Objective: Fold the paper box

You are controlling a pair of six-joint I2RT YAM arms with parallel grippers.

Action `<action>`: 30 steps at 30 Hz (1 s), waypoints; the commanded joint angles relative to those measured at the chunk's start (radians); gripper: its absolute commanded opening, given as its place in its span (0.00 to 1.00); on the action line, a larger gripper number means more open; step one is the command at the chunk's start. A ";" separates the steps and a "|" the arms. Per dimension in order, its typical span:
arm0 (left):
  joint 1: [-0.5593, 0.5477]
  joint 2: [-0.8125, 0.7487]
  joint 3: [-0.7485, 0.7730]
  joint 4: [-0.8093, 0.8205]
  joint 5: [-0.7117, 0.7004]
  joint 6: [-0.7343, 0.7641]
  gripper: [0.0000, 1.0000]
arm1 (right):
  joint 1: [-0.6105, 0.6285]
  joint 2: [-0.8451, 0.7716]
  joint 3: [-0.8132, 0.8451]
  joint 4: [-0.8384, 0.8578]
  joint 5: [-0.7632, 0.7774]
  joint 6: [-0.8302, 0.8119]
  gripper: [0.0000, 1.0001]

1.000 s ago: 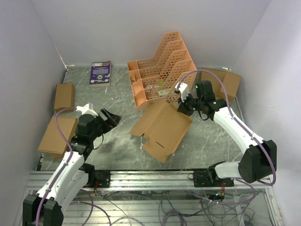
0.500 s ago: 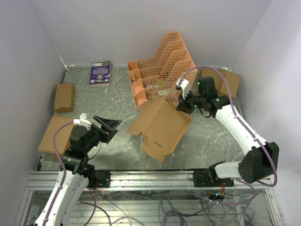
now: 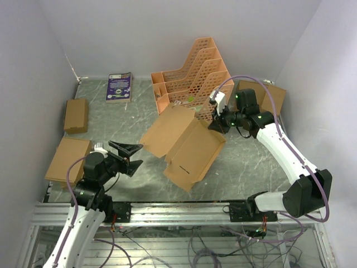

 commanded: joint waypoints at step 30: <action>-0.305 0.702 0.118 0.763 -0.297 0.470 0.11 | -0.004 -0.006 -0.124 0.068 0.056 0.074 0.00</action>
